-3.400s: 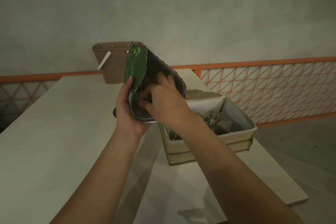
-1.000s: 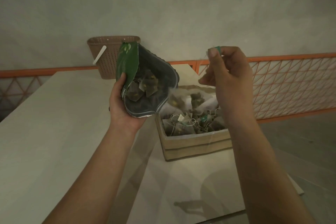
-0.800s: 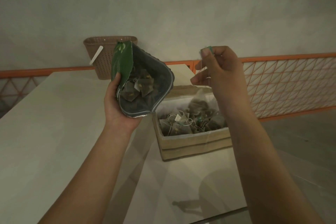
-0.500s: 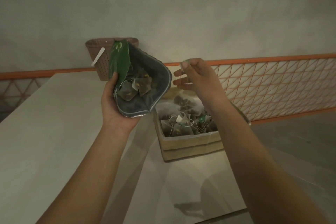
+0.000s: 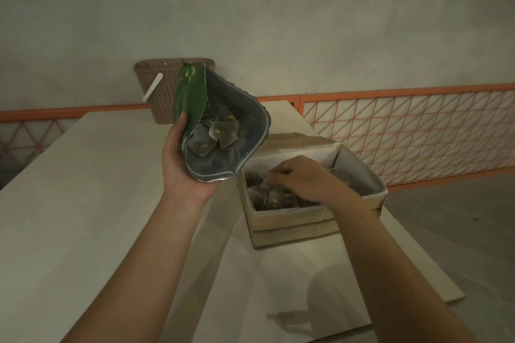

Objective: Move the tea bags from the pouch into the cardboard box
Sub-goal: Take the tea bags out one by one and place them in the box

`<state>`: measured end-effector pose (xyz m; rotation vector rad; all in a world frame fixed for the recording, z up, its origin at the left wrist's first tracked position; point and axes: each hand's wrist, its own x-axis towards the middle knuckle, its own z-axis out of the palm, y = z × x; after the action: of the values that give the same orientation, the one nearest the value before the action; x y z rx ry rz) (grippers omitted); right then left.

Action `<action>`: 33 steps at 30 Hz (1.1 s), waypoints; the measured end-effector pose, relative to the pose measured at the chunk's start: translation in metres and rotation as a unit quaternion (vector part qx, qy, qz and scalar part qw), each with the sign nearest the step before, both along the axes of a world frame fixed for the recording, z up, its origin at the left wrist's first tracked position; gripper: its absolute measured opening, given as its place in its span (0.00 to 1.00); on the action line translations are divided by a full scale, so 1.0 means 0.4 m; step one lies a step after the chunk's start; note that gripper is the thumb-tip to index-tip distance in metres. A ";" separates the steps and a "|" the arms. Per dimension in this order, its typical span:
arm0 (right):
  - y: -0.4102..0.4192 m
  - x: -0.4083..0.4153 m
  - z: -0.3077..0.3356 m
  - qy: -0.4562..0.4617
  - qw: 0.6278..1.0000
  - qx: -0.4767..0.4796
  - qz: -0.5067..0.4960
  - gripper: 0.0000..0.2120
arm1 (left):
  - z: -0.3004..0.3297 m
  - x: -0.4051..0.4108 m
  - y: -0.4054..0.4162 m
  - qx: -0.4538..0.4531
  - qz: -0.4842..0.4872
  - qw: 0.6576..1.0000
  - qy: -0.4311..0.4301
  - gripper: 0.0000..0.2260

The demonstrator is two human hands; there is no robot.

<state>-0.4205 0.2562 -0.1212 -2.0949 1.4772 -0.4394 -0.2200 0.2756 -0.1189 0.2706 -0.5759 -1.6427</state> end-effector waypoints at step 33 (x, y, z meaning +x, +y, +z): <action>0.105 0.055 0.076 -0.361 0.862 -0.309 -0.177 0.01 | -0.006 -0.039 -0.008 0.037 0.043 0.998 0.031 0.28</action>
<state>-0.3985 0.2982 -0.0910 -1.7045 1.3209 -1.8208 -0.2355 0.2726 -0.1212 0.2934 -0.4521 -1.5858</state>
